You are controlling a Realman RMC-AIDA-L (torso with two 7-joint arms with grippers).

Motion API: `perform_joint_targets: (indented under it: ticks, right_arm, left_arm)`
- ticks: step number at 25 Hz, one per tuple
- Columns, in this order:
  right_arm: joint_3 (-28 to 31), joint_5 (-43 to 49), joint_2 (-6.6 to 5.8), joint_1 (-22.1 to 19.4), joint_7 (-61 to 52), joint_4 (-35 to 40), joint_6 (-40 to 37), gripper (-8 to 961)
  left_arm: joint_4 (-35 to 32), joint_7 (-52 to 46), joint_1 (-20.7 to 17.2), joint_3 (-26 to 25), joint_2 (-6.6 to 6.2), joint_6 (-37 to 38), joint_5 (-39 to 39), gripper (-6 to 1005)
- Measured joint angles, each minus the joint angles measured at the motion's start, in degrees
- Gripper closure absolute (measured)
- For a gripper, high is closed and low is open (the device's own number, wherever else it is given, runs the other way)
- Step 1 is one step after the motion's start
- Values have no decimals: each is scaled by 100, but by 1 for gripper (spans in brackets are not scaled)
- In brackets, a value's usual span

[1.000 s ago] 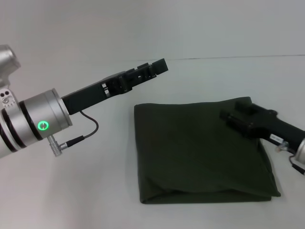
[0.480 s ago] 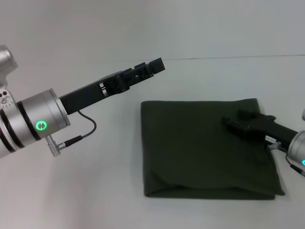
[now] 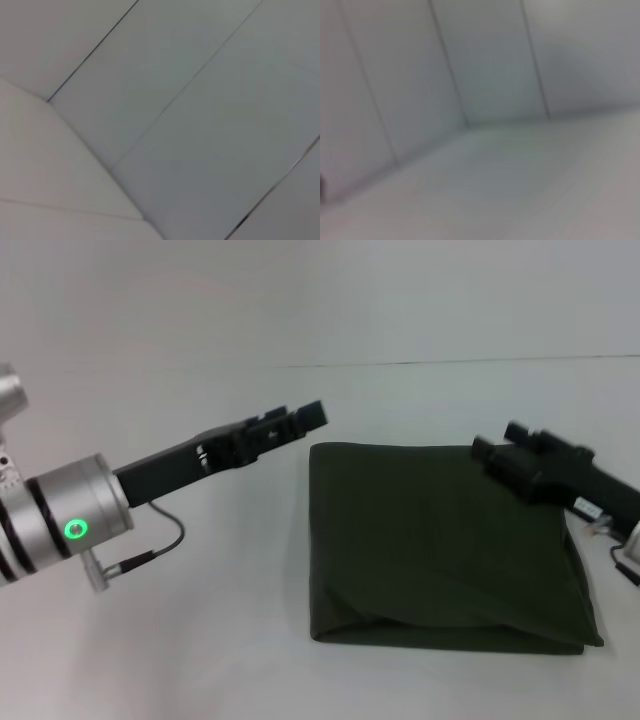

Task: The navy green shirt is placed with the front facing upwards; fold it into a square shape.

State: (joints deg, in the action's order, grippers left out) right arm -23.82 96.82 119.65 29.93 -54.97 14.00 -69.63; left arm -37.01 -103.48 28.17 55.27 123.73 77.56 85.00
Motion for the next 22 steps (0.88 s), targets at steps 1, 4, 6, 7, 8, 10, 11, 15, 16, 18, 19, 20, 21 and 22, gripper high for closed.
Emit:
perform_joint_targets:
  ticks: [1, 4, 6, 7, 8, 10, 11, 15, 16, 18, 19, 20, 21, 22]
  right_arm:
    - [0, -137, -8, -64, 51, 16, -335, 299]
    - [5, -342, -30, -208, 25, 161, -940, 299]
    - [15, -396, -32, -288, -55, 299, -1152, 299]
    - [20, -410, -32, -311, -89, 334, -1185, 299]
    - [27, -426, -32, -331, -117, 360, -1217, 299]
    - [49, -437, -39, -367, -132, 371, -1229, 299]
    - [56, -438, -44, -383, -132, 371, -1215, 299]
    - [61, -440, -55, -421, -134, 373, -1158, 299]
    - [61, -441, -58, -429, -134, 373, -1156, 299]
    - [62, -442, -67, -439, -135, 375, -1155, 299]
    - [62, -443, -70, -442, -136, 376, -1153, 299]
    - [62, -444, -72, -445, -138, 376, -1153, 299]
    - [62, -444, -75, -445, -139, 376, -1152, 299]
    - [62, -445, -76, -445, -142, 376, -1151, 300]
  left_arm:
    - [0, -43, -13, -90, -9, -2, 136, 108]
    - [2, -246, -20, -387, -39, -58, 544, 107]
    - [1, -509, 3, -551, -76, -240, 816, 107]
    - [1, -601, 23, -557, -87, -325, 894, 107]
    - [7, -744, 75, -536, -98, -478, 1033, 107]
    - [90, -1113, 235, -430, -107, -891, 1453, 107]
    - [111, -1159, 267, -414, -105, -950, 1512, 107]
    - [492, -1464, 653, -317, -99, -1273, 1975, 108]
    - [550, -1539, 726, -307, -102, -1303, 2066, 108]
    - [670, -1807, 897, -275, -105, -1379, 2370, 108]
    - [715, -1946, 989, -272, -101, -1431, 2558, 108]
    - [729, -1981, 1021, -271, -94, -1459, 2634, 108]
    - [761, -2048, 1091, -271, -77, -1522, 2773, 108]
    - [784, -2066, 1133, -271, -54, -1602, 2839, 108]
